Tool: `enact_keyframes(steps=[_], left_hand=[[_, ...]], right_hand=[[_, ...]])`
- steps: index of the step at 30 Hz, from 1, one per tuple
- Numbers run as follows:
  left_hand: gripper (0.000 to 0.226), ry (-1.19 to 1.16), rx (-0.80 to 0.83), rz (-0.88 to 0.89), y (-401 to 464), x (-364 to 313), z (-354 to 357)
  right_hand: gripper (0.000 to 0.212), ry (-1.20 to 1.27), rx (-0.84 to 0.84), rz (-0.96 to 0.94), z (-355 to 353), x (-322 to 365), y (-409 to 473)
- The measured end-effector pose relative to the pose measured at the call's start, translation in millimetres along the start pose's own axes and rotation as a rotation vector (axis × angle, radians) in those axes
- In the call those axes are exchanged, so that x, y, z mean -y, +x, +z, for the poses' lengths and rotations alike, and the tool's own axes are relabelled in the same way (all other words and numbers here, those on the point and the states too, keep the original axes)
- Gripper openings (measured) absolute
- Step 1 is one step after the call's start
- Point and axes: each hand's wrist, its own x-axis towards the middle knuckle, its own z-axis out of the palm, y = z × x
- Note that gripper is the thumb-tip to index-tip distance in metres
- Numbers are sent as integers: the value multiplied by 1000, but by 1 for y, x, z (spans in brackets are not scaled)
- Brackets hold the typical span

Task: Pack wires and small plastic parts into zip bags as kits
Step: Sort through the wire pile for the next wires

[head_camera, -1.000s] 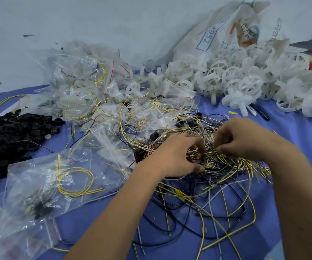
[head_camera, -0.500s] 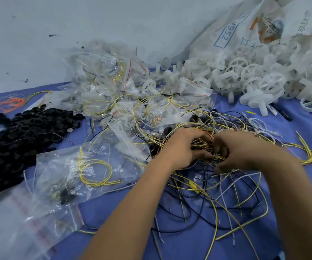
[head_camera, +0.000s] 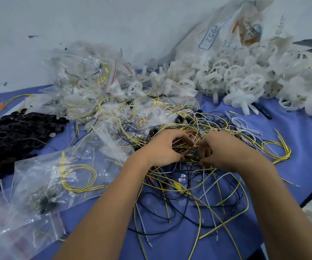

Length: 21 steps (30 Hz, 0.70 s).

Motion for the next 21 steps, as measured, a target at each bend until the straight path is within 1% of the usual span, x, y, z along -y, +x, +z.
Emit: enact_keyframes(steps=[3, 6, 7, 9, 11, 13, 16, 17, 18, 19, 21], left_hand=[[52, -12, -33, 28, -4, -3, 4], [64, 63, -93, 101, -6, -4, 11], [63, 80, -121, 115, -7, -3, 12], [50, 43, -192, 130, -10, -3, 14], [34, -72, -263, 137, -12, -6, 13], [19, -253, -307, 154, -13, -13, 11], [5, -518, -357, 172, -16, -22, 0], [6, -559, -365, 150, -16, -22, -6], [13, -570, -378, 123, -17, -21, -11], [17, -577, -390, 98, -18, -19, -14], [13, -638, -471, 38, -24, -13, -22]], right_hand=[[9, -17, 7, -43, -1, -2, -1], [19, 50, 5, -121, -8, -7, -4], [20, 98, -6, -142, -11, -8, -5], [19, 208, -39, -189, -19, -8, -9], [14, 299, -95, -251, -29, -6, -12], [11, 386, -179, -319, -39, -1, -11], [7, 648, -322, -353, -47, 8, -3], [6, 741, -350, -334, -48, 11, 1], [6, 803, -363, -310, -47, 15, 5], [7, 826, -365, -288, -44, 19, 10], [16, 794, -347, -244, -36, 26, 19]])
